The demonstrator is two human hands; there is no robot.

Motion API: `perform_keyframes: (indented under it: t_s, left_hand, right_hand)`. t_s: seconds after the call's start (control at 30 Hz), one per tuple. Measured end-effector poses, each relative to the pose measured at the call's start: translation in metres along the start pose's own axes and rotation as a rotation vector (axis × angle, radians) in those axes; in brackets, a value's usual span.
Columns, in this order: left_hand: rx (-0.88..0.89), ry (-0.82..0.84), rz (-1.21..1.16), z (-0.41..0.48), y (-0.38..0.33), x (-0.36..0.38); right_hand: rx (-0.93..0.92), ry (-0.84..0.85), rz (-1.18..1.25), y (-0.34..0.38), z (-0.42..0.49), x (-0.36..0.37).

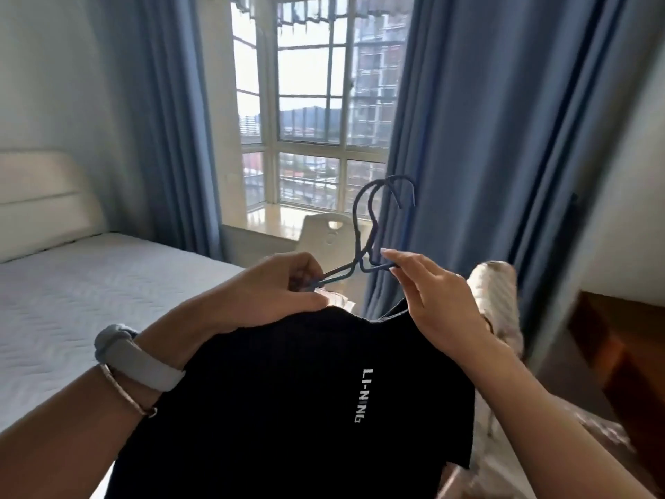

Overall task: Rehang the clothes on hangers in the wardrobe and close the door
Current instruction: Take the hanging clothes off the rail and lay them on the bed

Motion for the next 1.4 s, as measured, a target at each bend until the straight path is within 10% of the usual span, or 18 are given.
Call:
perform_keyframes:
  t_s: [0.2, 0.5, 0.8, 1.07, 1.4]
  left_hand:
    - [-0.054, -0.197, 0.185, 0.046, 0.029, -0.008]
    - [-0.358, -0.307, 0.556, 0.045, 0.08, -0.017]
    - [-0.433, -0.787, 0.611, 0.05, 0.183, -0.052]
    - [-0.575, -0.801, 0.555, 0.057, 0.28, -0.092]
    - [-0.933, -0.776, 0.692, 0.062, 0.382, -0.136]
  right_hand:
    - [-0.077, 0.31, 0.226, -0.039, 0.08, 0.066]
    - [-0.077, 0.24, 0.387, -0.049, 0.144, 0.141]
    - [-0.138, 0.384, 0.312, -0.06, 0.213, 0.254]
    - [-0.27, 0.734, 0.144, -0.084, 0.258, 0.388]
    - [-0.338, 0.723, 0.261, -0.031, 0.299, 0.526]
Point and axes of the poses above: each hand's wrist, its own z-axis towards the middle knuckle, its own x-axis out of the palm, y = z × x, the point moved 2 cm from there along z, towards the middle knuckle, and after that the axes turned 11 degrees about x, right-handed, at the moved point
